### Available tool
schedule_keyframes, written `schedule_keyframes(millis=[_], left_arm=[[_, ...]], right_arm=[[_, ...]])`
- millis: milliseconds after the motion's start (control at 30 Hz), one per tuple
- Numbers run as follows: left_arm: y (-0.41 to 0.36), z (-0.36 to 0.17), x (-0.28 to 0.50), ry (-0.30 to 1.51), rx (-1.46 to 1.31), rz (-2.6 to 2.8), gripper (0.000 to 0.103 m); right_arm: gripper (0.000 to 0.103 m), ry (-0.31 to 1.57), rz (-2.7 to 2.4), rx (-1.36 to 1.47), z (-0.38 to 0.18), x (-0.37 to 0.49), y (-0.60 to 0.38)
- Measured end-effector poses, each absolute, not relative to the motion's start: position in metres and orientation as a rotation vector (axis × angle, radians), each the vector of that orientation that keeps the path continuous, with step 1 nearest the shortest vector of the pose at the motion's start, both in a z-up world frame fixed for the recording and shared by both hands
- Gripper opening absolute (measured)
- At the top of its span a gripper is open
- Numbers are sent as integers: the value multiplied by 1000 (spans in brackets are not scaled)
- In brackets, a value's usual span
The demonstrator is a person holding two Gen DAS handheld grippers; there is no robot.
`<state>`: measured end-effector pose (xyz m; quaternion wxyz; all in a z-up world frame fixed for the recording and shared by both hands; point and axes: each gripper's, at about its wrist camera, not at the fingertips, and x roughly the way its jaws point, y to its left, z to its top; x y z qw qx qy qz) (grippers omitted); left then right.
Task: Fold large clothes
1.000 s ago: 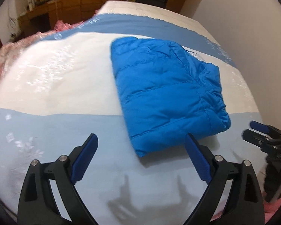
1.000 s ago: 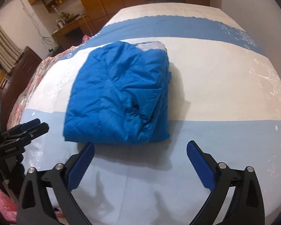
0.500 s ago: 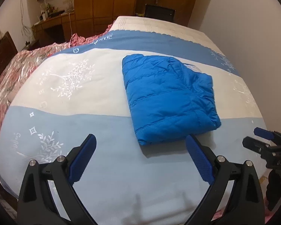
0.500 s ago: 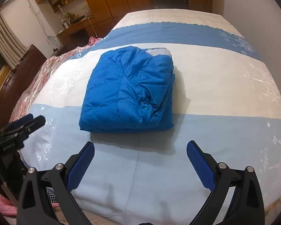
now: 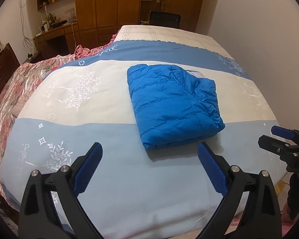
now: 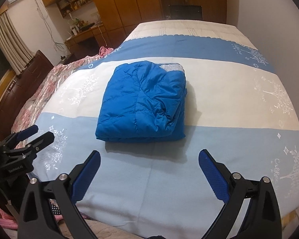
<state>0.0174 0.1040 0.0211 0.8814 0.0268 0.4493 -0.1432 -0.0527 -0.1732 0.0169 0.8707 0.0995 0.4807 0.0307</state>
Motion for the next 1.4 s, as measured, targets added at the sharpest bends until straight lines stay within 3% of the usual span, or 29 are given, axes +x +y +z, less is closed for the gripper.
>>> schedule_keyframes(millis=[1400], left_arm=[[107,22,5,929,77,-305,96]], right_arm=[[99,995,66,191,20,-64,-164]])
